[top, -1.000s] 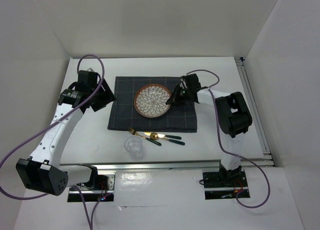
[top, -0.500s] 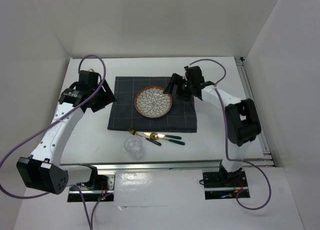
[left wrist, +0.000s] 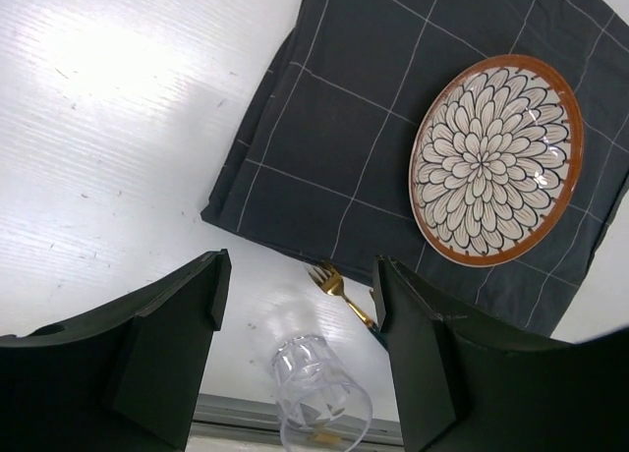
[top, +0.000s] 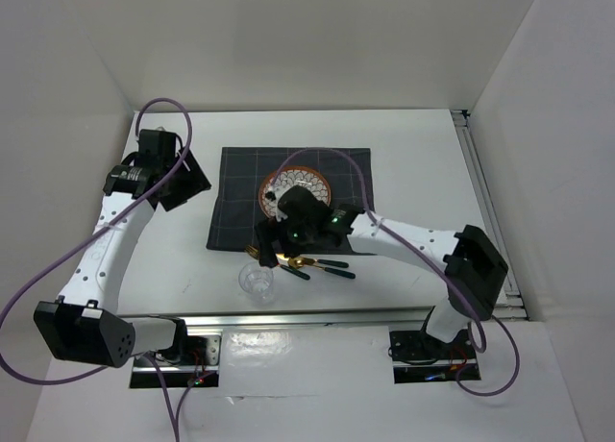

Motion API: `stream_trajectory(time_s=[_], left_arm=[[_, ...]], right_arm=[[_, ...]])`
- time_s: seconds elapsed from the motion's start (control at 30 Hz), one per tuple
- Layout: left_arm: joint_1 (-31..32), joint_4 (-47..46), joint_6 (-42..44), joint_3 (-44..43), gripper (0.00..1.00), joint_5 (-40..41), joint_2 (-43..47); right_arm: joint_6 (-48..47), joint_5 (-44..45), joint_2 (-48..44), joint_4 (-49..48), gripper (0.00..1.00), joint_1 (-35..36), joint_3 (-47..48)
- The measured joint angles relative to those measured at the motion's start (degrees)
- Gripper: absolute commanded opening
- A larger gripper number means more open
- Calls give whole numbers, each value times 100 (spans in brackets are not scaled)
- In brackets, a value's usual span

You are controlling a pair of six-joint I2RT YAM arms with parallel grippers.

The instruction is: Set the dinner table for one person

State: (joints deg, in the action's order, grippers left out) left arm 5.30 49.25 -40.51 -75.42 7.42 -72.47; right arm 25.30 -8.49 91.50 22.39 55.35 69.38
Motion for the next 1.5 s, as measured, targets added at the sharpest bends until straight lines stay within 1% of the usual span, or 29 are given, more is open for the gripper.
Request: stream_trajectory(time_s=[0.03,0.1,0.13,0.33,0.37,0.43,0.47,0.5,0.57,0.6,0.63,0.7,0.83,0.97,1.07,1.2,1.3,1.4,1.5], left_arm=[[0,0,7,0,77,-31,-2],[2,0,11,0,77,-72,0],[2,-2,15,4,77,-96,0],[2,-52,48,101,77,-140,11],[2,-61,83,133,77,-142,11],[2,-61,127,173,77,-160,11],[2,-61,131,175,77,-173,11],[2,-68,133,175,77,-175,13],[2,-81,133,175,77,-177,15],[2,-81,133,177,77,-179,15],[2,-83,136,175,77,-179,17],[2,-83,136,175,77,-179,17],[2,-85,151,175,77,-184,17],[2,-85,153,175,77,-190,17],[2,-85,153,175,77,-216,17],[70,-142,120,232,77,-282,22],[330,-236,22,476,78,-345,22],[743,-352,-199,863,78,-522,22],[1145,-542,-444,1318,78,-754,20]], right_arm=[[2,15,83,63,88,76,-26],[7,48,256,173,82,153,-48],[7,63,328,199,77,170,-48],[9,232,686,240,72,310,-48],[7,234,726,234,70,343,-48],[0,234,780,219,62,404,-46],[-11,229,807,212,57,426,-42],[-13,232,831,199,45,439,-35],[-11,234,881,197,28,470,-7],[-4,247,901,192,20,479,9],[-4,273,920,205,7,483,46],[-2,337,929,264,0,490,114],[-31,693,925,619,0,487,511],[-70,1095,804,1091,0,195,1016],[-98,1364,651,1370,0,-575,1338],[-101,1585,660,1364,0,-2124,1690],[-101,1670,837,1362,0,-3141,1963],[-101,1683,1342,1344,0,-3705,2409],[-105,1622,1893,1344,0,-3866,2765]])
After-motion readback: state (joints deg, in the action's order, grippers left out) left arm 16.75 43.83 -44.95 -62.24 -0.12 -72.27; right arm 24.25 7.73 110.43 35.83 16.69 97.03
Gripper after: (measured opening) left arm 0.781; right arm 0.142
